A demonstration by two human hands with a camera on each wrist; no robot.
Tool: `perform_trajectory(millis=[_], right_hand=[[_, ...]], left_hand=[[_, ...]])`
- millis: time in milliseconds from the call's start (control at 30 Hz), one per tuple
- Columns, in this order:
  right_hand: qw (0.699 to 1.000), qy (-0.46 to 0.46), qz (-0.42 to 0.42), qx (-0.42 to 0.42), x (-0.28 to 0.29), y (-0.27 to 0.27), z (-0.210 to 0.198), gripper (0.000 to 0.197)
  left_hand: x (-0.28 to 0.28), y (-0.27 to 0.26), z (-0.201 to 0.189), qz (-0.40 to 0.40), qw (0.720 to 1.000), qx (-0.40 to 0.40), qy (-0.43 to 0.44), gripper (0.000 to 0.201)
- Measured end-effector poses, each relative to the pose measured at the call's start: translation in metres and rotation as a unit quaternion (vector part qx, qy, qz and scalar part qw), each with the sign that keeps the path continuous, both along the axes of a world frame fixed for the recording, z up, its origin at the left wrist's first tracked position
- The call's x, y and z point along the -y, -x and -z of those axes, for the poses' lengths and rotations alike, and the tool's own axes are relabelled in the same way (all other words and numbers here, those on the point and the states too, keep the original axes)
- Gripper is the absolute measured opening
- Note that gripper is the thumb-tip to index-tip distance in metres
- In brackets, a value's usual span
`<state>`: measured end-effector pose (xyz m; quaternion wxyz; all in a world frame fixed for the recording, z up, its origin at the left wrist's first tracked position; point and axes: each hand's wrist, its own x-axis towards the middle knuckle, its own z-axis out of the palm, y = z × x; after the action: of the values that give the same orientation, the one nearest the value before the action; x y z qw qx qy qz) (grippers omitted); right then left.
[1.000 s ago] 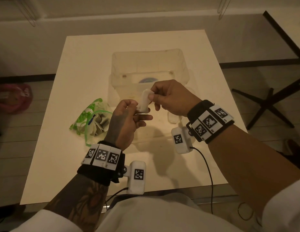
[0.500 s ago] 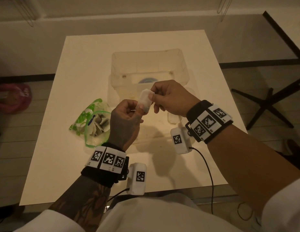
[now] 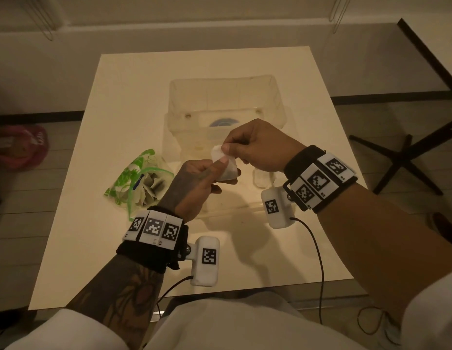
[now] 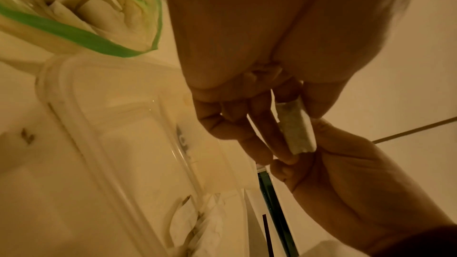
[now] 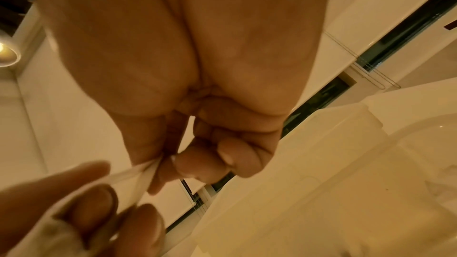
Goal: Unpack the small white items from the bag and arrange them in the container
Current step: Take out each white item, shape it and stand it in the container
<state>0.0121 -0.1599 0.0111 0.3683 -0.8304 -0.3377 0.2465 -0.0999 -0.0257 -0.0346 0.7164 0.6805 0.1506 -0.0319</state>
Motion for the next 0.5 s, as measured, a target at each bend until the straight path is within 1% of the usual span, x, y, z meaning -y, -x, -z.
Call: perform_trajectory(millis=[100,167,200,300,400,500], right_hand=[[1.0,-0.017,0.003,-0.008,0.0023,-0.0001,-0.0017,0.013],[1.0,-0.018,0.001,-0.013,0.0033,-0.0015,-0.0026,0.011],[1.0,-0.017,0.001,-0.014,0.0035,-0.0025,-0.0026,0.011],[1.0,-0.016,-0.006,-0.009,0.004,-0.0035,-0.0038,0.011],[1.0,-0.014,-0.024,-0.001,0.0029,-0.0043,-0.0079,0.01],[0.999,-0.006,-0.025,0.018,0.0005,-0.0073,-0.0102,0.011]], left_hand=[[0.0,-0.0006,-0.0004,0.007,0.999,0.018,-0.039,0.019],[-0.0012,-0.0004,0.0019,-0.001,0.998,0.025,-0.064,0.009],[-0.0016,-0.0009,0.0031,-0.007,0.997,0.024,-0.068,0.008],[-0.0009,-0.0015,0.0051,-0.006,0.998,0.026,-0.058,0.013],[0.0021,-0.0029,0.0022,-0.016,0.998,0.025,-0.056,0.008],[0.0023,-0.005,-0.002,-0.001,0.997,0.02,-0.076,0.021]])
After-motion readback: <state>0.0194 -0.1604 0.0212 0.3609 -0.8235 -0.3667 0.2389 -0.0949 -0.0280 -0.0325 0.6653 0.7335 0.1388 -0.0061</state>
